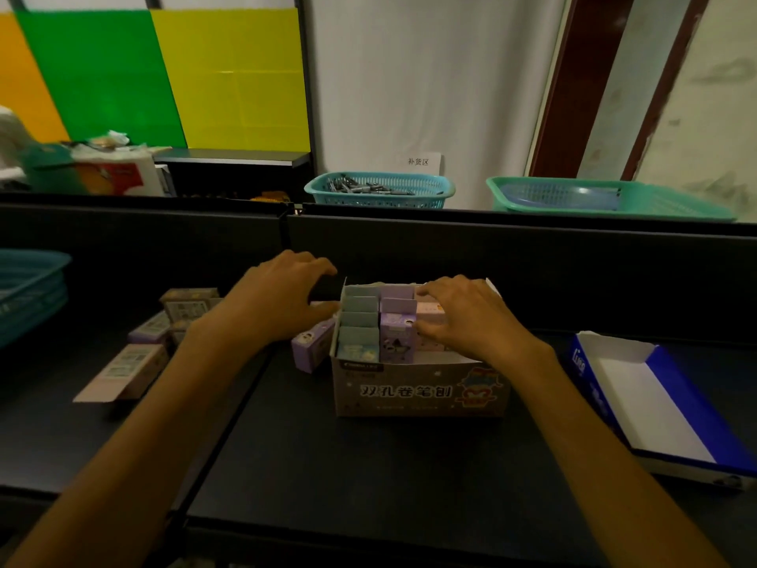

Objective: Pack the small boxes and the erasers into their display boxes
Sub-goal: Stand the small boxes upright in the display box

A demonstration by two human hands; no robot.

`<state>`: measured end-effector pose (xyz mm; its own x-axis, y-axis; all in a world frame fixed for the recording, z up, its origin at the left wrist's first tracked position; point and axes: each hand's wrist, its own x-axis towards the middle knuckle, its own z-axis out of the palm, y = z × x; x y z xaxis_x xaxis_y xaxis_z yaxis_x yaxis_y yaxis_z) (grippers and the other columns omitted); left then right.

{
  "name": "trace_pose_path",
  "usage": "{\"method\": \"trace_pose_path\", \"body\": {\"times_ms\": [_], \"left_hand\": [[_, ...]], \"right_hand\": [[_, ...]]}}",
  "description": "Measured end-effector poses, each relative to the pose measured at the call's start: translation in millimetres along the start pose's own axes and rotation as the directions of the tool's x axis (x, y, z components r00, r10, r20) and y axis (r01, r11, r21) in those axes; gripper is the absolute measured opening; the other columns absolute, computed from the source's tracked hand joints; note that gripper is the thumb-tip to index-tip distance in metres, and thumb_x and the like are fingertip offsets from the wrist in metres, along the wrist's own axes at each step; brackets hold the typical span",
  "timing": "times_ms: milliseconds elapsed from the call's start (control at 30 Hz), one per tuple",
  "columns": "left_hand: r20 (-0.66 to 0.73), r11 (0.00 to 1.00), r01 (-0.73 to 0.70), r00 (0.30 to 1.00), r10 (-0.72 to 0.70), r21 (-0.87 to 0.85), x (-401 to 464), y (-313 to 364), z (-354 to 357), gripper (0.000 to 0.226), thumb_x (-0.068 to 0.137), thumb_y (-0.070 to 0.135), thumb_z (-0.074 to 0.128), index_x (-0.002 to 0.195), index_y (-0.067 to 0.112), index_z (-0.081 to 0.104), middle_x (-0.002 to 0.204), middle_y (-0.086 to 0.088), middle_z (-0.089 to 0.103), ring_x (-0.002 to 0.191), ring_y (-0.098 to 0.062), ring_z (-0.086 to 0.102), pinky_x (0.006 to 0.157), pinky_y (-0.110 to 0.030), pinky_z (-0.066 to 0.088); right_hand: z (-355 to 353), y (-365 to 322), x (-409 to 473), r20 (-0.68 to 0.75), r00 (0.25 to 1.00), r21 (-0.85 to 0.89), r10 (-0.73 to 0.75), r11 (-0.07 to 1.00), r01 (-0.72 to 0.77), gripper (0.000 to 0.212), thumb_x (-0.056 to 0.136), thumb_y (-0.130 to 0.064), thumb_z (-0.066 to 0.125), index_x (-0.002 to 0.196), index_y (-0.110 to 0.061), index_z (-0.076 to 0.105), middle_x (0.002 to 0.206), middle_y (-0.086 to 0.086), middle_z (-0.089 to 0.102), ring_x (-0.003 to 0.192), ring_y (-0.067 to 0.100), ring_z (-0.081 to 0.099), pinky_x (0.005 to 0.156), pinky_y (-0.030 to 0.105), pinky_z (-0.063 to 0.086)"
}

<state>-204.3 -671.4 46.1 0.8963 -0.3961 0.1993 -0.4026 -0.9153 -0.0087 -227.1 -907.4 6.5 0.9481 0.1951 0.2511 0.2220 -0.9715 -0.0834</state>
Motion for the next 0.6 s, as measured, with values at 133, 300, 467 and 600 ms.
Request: {"method": "trace_pose_path", "body": {"times_ms": [133, 300, 467, 600], "left_hand": [[0.008, 0.996, 0.083, 0.996, -0.084, 0.028, -8, -25, 4, 0.064, 0.088, 0.044, 0.057, 0.143, 0.028, 0.028, 0.145, -0.001, 0.035, 0.133, -0.022, 0.032, 0.103, -0.043, 0.035], [0.034, 0.990, 0.137, 0.990, -0.138, 0.024, -13, -63, 13, 0.066, 0.086, 0.047, 0.058, 0.143, 0.029, 0.028, 0.144, -0.001, 0.036, 0.131, -0.021, 0.034, 0.102, -0.041, 0.036], [0.053, 0.984, 0.177, 0.982, -0.179, 0.035, -15, -113, 22, 0.068, 0.085, 0.048, 0.059, 0.143, 0.031, 0.027, 0.145, 0.000, 0.035, 0.132, -0.021, 0.034, 0.102, -0.042, 0.036], [0.070, 0.988, 0.153, 0.986, -0.154, 0.009, -16, -158, 19, 0.066, 0.087, 0.046, 0.058, 0.144, 0.029, 0.027, 0.146, -0.002, 0.034, 0.133, -0.022, 0.033, 0.103, -0.041, 0.035]], "right_hand": [[1, -13, 10, -0.012, 1.000, -0.023, -0.018, 1.000, 0.017, 0.054, 0.089, -0.049, 0.054, 0.137, -0.025, 0.043, 0.134, -0.002, 0.051, 0.120, 0.018, 0.044, 0.101, 0.034, 0.030], [1, -38, 28, -0.036, 0.999, -0.040, -0.037, 0.999, 0.036, 0.055, 0.089, -0.049, 0.054, 0.138, -0.026, 0.042, 0.137, -0.002, 0.050, 0.122, 0.018, 0.043, 0.103, 0.036, 0.031], [3, -77, 49, -0.077, 0.996, -0.060, -0.051, 0.997, 0.047, 0.056, 0.091, -0.047, 0.053, 0.140, -0.026, 0.038, 0.140, -0.002, 0.046, 0.128, 0.017, 0.040, 0.106, 0.035, 0.029], [4, -118, 69, -0.147, 0.988, -0.037, -0.049, 0.998, 0.044, 0.052, 0.092, -0.046, 0.052, 0.139, -0.026, 0.040, 0.138, -0.002, 0.048, 0.127, 0.016, 0.041, 0.105, 0.035, 0.030]]}}
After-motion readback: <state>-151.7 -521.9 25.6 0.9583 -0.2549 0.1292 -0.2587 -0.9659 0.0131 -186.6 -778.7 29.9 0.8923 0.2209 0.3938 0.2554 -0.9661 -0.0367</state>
